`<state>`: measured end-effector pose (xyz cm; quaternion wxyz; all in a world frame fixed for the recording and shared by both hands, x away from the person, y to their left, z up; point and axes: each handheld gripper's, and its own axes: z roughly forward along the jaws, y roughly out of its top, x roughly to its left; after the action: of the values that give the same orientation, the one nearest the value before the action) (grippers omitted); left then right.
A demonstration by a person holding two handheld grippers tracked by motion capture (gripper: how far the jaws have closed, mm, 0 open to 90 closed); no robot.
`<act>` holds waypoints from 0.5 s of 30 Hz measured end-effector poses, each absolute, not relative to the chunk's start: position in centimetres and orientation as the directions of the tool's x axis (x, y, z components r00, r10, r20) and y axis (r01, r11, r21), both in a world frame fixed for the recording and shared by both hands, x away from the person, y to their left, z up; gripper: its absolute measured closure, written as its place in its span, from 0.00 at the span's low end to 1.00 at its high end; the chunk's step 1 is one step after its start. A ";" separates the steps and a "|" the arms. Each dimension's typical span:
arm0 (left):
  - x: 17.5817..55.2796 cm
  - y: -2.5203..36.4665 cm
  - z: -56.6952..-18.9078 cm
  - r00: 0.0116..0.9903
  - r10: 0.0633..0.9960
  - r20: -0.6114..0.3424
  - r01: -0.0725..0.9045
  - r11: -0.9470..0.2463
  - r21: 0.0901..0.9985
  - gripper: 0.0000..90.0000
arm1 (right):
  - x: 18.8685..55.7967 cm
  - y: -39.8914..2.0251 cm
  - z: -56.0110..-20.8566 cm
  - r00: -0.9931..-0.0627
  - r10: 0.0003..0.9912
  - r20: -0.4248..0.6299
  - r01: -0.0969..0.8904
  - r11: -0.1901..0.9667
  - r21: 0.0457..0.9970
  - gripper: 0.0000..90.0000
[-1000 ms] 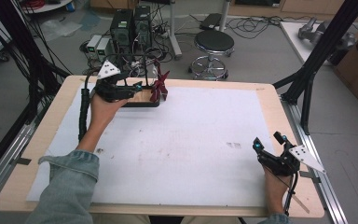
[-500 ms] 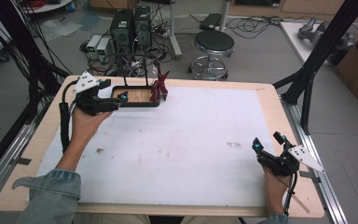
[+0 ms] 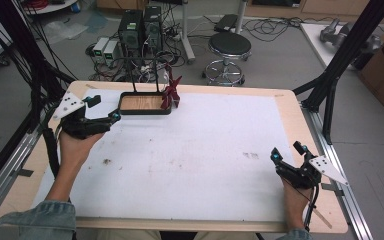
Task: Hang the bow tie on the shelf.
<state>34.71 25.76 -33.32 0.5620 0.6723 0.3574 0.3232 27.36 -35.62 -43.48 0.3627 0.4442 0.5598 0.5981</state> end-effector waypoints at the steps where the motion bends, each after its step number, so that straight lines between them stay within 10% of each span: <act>1: 34.5 26.0 -33.4 0.533 0.846 0.033 0.117 -0.113 0.987 0.20 | 27.4 -35.6 -43.5 -0.342 0.931 0.125 0.063 -0.110 0.992 0.12; 15: 30.9 28.5 -36.4 0.467 0.884 0.020 0.132 -0.092 0.987 0.19 | 27.3 -35.5 -43.5 -0.340 0.933 0.120 0.065 -0.104 0.992 0.12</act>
<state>30.93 28.47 -36.36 0.5515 0.6553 0.3874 0.3411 27.35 -35.54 -43.51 0.3640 0.4442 0.5615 0.5957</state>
